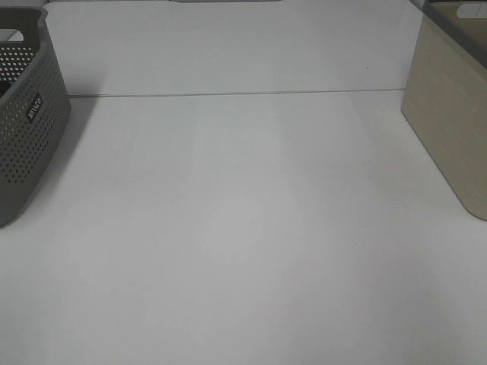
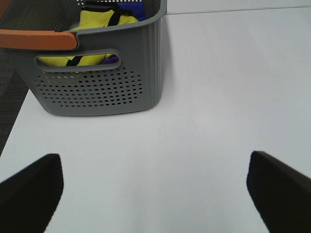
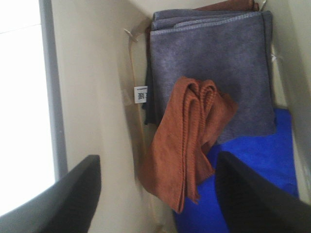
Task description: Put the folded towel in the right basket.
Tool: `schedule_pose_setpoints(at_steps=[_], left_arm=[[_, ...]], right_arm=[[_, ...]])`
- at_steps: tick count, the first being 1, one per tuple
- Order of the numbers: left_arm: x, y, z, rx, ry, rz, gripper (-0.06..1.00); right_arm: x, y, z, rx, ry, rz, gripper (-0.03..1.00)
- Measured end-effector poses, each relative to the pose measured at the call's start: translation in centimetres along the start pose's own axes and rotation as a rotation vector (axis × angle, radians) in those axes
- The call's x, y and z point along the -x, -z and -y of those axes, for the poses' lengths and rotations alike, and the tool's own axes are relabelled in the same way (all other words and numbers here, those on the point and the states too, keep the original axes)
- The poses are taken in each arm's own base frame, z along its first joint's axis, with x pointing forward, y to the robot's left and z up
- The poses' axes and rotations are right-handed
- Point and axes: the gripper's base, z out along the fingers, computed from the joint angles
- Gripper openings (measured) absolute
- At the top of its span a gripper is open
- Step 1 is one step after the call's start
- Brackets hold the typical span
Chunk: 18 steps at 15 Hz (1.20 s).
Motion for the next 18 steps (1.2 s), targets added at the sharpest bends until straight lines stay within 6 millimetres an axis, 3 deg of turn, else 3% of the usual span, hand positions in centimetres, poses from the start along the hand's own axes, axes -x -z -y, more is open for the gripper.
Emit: schedule_pose_setpoints(at_steps=[3, 5, 9, 12, 13, 14, 18], left_arm=[[0.0, 0.0, 0.0, 0.0, 0.0, 0.0, 0.97], [0.0, 0.0, 0.0, 0.0, 0.0, 0.0, 0.97], [0.0, 0.0, 0.0, 0.0, 0.0, 0.0, 0.97], [0.0, 0.0, 0.0, 0.0, 0.0, 0.0, 0.97], [0.0, 0.0, 0.0, 0.0, 0.0, 0.0, 0.97], [0.0, 0.0, 0.0, 0.0, 0.0, 0.0, 0.97], [0.0, 0.0, 0.0, 0.0, 0.0, 0.0, 0.97]], right_arm=[[0.3, 0.0, -1.1, 0.109, -0.039, 0.024, 0.67], [0.4, 0.0, -3.0, 0.146, -0.009, 0.025, 0.67], [0.1, 1.2, -10.3, 0.182, 0.158, 0.031, 0.67], [-0.7, 4.0, -14.0, 0.213, 0.229, 0.07, 0.67], [-1.4, 4.9, -14.6, 0.222, 0.239, 0.07, 0.67], [-3.3, 6.5, -14.6, 0.205, 0.249, 0.054, 0.67], [-9.2, 7.9, -13.2, 0.133, 0.254, -0.049, 0.67]])
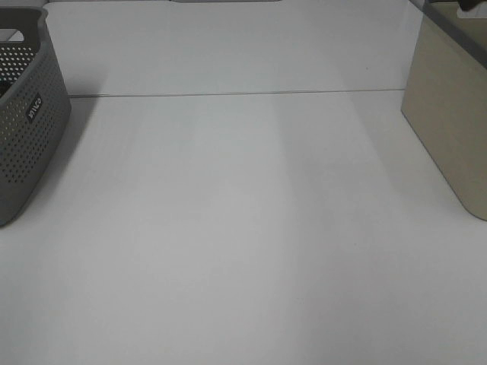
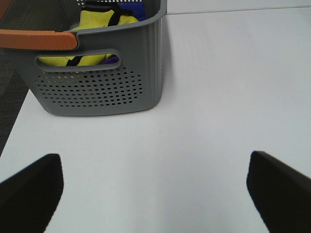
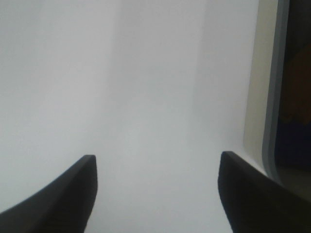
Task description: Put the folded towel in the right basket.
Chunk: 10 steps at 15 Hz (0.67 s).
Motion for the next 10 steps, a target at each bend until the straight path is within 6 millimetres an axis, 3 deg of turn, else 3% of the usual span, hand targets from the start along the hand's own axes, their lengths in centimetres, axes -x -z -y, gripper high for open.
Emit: schedule_pose_setpoints(at_steps=[7, 10], left_arm=[[0.0, 0.0, 0.0, 0.0, 0.0, 0.0, 0.97], [0.0, 0.0, 0.0, 0.0, 0.0, 0.0, 0.97]], right_arm=[[-15.6, 3.0, -1.8, -0.062, -0.032, -0.082, 0.67], [-22.3, 3.9, -2.4, -0.099, -0.032, -0.019, 0.67]])
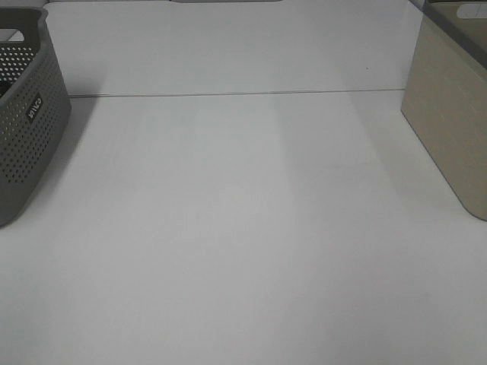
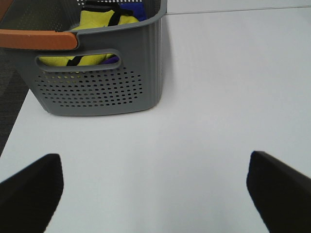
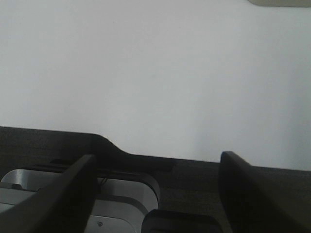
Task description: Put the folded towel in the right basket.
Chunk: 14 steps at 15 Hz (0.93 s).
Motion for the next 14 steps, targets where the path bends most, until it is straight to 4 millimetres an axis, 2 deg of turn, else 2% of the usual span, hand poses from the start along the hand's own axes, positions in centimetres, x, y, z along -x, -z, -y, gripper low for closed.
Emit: schedule_pose_setpoints(at_steps=[2, 3, 5, 7, 9, 14], left_arm=[[0.0, 0.0, 0.0, 0.0, 0.0, 0.0, 0.97], [0.0, 0.0, 0.0, 0.0, 0.0, 0.0, 0.97], [0.0, 0.0, 0.0, 0.0, 0.0, 0.0, 0.97], [0.0, 0.0, 0.0, 0.0, 0.0, 0.0, 0.97], [0.0, 0.0, 0.0, 0.0, 0.0, 0.0, 0.97], [0.0, 0.0, 0.0, 0.0, 0.0, 0.0, 0.97]], right_arm=[[-2.9, 0.1, -0.2, -0.012, 0.007, 0.051, 0.67], [-6.0, 0.6, -0.4, -0.03, 0.02, 0.157, 0.67], [-8.0, 0.8, -0.5, -0.053, 0.03, 0.287, 0.67], [-9.2, 1.7, -0.6, -0.072, 0.041, 0.429, 0.67], [-9.8, 1.5, -0.6, -0.08, 0.044, 0.507, 0.67], [-9.9, 1.6, -0.6, -0.081, 0.045, 0.535, 0.67]])
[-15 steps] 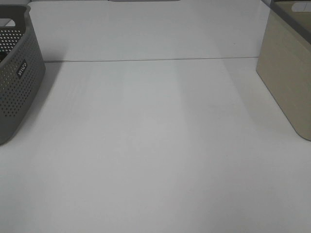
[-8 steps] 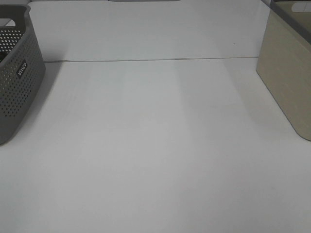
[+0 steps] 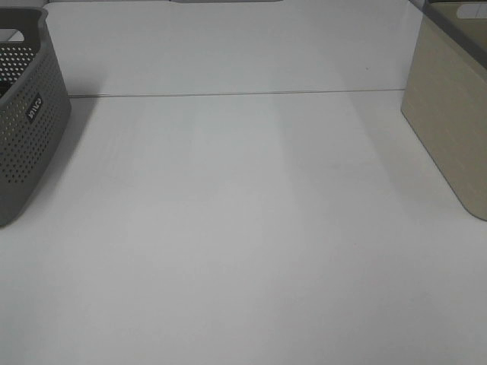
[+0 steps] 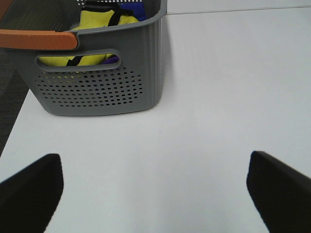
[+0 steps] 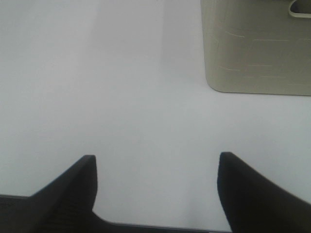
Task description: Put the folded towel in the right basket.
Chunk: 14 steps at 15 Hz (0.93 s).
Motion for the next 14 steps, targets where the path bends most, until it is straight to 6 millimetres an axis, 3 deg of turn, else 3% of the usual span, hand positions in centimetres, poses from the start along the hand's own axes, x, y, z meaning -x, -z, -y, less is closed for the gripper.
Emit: schedule_pose_setpoints(at_steps=[14], left_arm=[[0.0, 0.0, 0.0, 0.0, 0.0, 0.0, 0.97]], right_arm=[[0.03, 0.0, 0.0, 0.0, 0.0, 0.003, 0.67]])
